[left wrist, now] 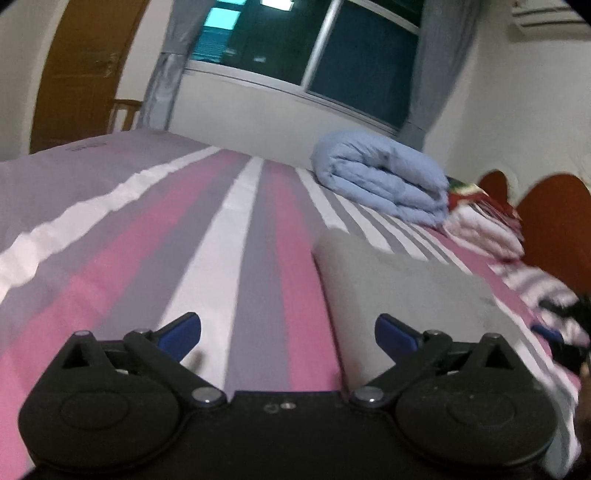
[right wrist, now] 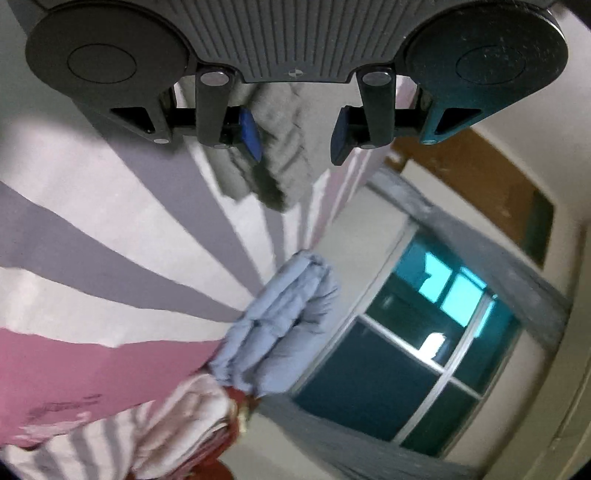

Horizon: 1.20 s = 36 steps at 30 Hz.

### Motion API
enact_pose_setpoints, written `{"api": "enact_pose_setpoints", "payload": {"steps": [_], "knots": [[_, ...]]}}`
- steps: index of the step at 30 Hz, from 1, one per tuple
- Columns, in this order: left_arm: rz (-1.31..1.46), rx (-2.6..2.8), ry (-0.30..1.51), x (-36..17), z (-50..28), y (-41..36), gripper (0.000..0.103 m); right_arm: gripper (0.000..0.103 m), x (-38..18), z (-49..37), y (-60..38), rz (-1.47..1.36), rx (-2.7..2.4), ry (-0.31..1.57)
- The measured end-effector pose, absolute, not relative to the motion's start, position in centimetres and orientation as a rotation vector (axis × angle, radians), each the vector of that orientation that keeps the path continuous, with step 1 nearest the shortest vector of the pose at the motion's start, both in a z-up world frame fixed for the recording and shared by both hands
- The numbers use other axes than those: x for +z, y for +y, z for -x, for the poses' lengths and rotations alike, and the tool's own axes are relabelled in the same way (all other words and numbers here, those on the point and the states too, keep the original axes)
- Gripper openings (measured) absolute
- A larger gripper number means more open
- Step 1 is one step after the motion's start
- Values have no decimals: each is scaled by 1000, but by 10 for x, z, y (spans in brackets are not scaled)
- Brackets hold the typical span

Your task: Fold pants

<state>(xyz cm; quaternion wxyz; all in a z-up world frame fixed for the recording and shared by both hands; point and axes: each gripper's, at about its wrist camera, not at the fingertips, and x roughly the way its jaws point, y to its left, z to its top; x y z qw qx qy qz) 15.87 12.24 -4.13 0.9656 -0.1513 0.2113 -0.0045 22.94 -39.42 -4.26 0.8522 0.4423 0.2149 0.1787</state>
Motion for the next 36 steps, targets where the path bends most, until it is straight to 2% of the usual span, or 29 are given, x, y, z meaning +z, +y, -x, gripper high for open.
{"api": "enact_pose_setpoints", "payload": {"steps": [8,12,20,24,26,33,36], "knots": [[382,-94,529,-60,-250,126,95,42,-63,-288,-371,-849,458,558],[404,-93,550,-79,-256,118,95,42,-68,-305,-358,-698,460,604],[444,-119,543,-83,-260,127,97,42,-75,-302,-375,-752,502,507],[447,-113,538,-83,-259,127,97,42,-81,-309,-372,-739,471,591],[437,-103,539,-81,-258,126,97,46,-85,-311,-375,-785,493,612],[412,-94,550,-79,-252,124,97,49,-100,-315,-392,-935,592,703],[410,-95,558,-80,-254,124,97,55,-104,-324,-387,-975,594,721]]}}
